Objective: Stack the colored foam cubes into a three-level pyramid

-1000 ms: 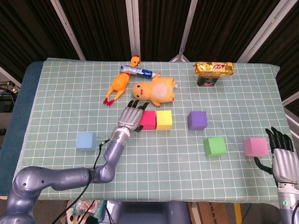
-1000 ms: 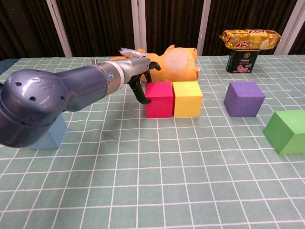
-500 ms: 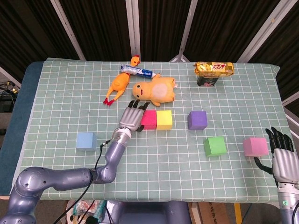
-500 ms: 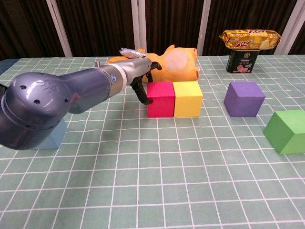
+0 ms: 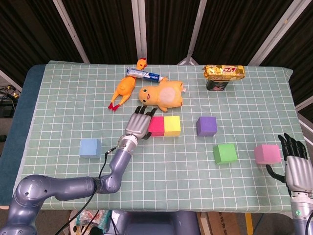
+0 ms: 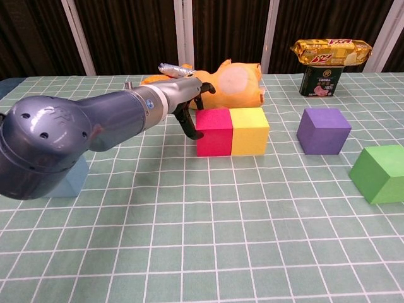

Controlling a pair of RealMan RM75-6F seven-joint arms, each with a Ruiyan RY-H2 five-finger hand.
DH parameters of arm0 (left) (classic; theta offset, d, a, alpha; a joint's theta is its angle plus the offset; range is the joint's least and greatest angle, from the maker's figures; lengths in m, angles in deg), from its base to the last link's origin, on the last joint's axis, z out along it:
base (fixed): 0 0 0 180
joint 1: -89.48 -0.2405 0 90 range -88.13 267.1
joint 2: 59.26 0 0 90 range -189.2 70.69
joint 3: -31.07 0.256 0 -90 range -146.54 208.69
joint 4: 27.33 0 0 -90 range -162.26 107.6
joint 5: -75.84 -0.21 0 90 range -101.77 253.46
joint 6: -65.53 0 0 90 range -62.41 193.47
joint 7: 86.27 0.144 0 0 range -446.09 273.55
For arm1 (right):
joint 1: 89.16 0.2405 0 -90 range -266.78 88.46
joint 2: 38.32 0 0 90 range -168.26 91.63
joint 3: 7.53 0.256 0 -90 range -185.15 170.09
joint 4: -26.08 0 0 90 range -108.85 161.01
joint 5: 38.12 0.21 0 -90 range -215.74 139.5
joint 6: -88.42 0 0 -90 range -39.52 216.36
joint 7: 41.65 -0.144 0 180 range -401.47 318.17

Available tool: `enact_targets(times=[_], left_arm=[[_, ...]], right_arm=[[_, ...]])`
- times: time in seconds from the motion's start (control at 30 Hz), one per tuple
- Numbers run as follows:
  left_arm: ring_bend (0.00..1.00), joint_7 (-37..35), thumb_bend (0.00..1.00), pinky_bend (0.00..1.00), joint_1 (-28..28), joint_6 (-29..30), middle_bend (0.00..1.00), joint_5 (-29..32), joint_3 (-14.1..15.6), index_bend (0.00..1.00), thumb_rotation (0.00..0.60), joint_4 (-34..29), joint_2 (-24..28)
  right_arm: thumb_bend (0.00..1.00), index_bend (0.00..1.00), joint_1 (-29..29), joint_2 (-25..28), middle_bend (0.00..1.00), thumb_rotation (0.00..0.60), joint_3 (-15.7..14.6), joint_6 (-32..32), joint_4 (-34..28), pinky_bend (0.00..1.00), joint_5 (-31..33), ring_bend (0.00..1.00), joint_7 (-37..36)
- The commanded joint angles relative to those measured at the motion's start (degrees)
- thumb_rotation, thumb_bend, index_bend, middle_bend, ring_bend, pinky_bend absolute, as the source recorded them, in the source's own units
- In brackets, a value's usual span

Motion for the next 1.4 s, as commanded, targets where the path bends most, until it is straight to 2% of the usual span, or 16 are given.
enact_targets(times=[0.03, 0.5, 0.83, 1.1, 1.2, 1.4], left_arm=[[0.02, 0.0, 0.42, 0.05, 0.0, 0.0, 0.29, 0.2, -0.1, 0.05, 0.6, -0.1, 0.1], [0.02, -0.4, 0.41, 0.05, 0.3, -0.8, 0.28, 0.7, -0.1, 0.04, 0.6, 1.2, -0.8], [0.0, -0.1, 0.15, 0.03, 0.1, -0.9, 0.09, 0.8, 0.3, 0.0, 0.6, 0.7, -0.4], [0.0, -0.2, 0.1, 0.01, -0.2, 0.0, 0.01, 0.3, 0.1, 0.0, 0.6, -1.1, 0.8], [0.0, -0.6, 0.1, 0.01, -0.5, 1.2, 0.01, -1.1, -0.4, 0.0, 0.6, -3.3, 2.3], [0.0, -2.6, 0.1, 0.01, -4.0, 6.7, 0.01, -7.1, -1.0, 0.0, 0.6, -16.1, 10.7]], right_arm=[[0.29, 0.0, 0.0, 0.0, 0.0, 0.6, 0.0, 0.0, 0.0, 0.0, 0.1, 0.0, 0.0], [0.29, 0.0, 0.0, -0.1, 0.0, 0.6, 0.0, 0.0, 0.0, 0.0, 0.2, 0.0, 0.1], [0.29, 0.0, 0.0, 0.0, 0.0, 0.6, 0.0, 0.0, -0.1, 0.0, 0.1, 0.0, 0.1], [0.29, 0.0, 0.0, 0.0, 0.0, 0.6, 0.0, -0.1, -0.2, 0.0, 0.2, 0.0, 0.2], [0.29, 0.0, 0.0, 0.0, 0.0, 0.6, 0.0, -0.1, -0.2, 0.0, 0.3, 0.0, 0.2], [0.29, 0.0, 0.0, 0.2, 0.0, 0.6, 0.3, -0.2, -0.2, 0.0, 0.9, 0.0, 0.2]])
